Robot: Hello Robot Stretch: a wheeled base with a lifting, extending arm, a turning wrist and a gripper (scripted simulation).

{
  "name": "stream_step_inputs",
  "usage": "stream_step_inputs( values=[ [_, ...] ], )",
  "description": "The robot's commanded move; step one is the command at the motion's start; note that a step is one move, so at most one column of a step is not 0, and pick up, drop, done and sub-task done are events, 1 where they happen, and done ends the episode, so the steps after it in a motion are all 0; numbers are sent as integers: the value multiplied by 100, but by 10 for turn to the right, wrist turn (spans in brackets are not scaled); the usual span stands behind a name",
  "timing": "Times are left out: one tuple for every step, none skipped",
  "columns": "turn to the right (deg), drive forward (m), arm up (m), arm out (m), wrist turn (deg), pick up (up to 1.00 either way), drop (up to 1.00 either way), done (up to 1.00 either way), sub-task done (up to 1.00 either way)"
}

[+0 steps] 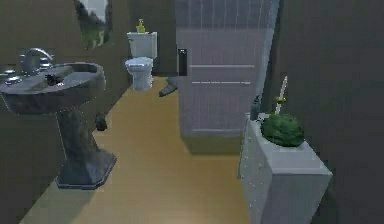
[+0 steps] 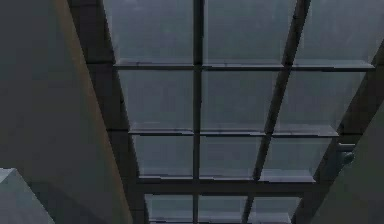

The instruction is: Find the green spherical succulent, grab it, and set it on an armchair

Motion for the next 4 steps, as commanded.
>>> stream_step_inputs(
  values=[
    [120,0,0,0,0,0,0,0,0],
    [0,20,0,0,0,0,0,0,0],
    [-450,0,0,0,0,0,0,0,0],
    [-240,0,0,0,0,0,0,0,0]
  ],
)
